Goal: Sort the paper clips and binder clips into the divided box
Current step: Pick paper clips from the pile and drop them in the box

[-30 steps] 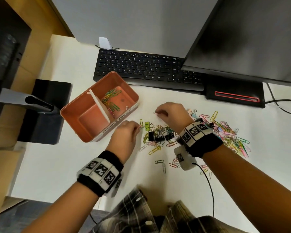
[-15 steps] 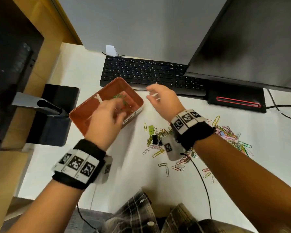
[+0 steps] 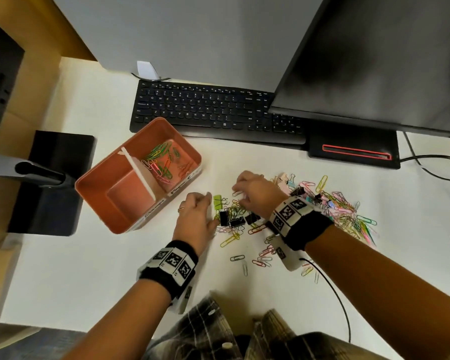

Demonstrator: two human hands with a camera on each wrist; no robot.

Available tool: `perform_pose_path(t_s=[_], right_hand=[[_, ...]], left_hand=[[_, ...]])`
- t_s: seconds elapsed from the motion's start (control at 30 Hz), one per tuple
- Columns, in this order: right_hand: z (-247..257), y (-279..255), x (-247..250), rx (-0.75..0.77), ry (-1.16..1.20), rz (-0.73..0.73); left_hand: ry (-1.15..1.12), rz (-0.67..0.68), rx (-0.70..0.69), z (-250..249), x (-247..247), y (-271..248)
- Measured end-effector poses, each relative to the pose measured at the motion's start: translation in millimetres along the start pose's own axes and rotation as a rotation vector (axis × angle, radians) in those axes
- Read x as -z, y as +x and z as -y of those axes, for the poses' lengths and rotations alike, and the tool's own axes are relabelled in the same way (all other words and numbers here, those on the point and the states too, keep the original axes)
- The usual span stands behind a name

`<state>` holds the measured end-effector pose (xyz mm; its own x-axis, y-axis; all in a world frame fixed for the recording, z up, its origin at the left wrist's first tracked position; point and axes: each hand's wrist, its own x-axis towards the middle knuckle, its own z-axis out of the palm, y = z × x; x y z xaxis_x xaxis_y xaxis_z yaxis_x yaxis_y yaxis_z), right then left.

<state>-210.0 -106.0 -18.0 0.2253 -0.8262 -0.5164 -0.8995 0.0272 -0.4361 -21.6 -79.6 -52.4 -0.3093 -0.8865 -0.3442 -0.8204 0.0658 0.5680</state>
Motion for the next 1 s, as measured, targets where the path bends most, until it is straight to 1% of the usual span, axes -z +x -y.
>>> perform_pose_path(t_s=[0.1,0.27,0.33,0.43,0.53,0.73,0.83,0.93,1.0], right_hand=[[4,-5,-13,0.039,-0.038,-0.008],[6,0,-27,0.054,-0.013,-0.008],[5,3,-27,0.026,-0.002,0.015],[7,6,-23,-0.025,0.026,0.048],[10,8,-19,-0.036,0.014,0.068],[10,2,-16,-0.029,0.037,0.059],[8,-6,-5,-0.025,0.064,-0.005],[11,-14,16,-0.017,0.093,-0.123],[20,-16,33,0.004,0.096,-0.192]], left_hand=[[-0.011,-0.04,-0.065,4,-3,3],[-0.095,-0.09,-0.101,10,-3,10],[-0.1,-0.093,-0.1,12,-4,11],[-0.081,-0.089,-0.043,9,0,14],[-0.081,-0.07,-0.006,5,4,17],[-0.007,0.04,0.027,3,10,24],[-0.039,0.056,0.014,1,16,21],[-0.135,-0.006,-0.063,-9,34,8],[-0.185,-0.062,-0.124,-21,56,-2]])
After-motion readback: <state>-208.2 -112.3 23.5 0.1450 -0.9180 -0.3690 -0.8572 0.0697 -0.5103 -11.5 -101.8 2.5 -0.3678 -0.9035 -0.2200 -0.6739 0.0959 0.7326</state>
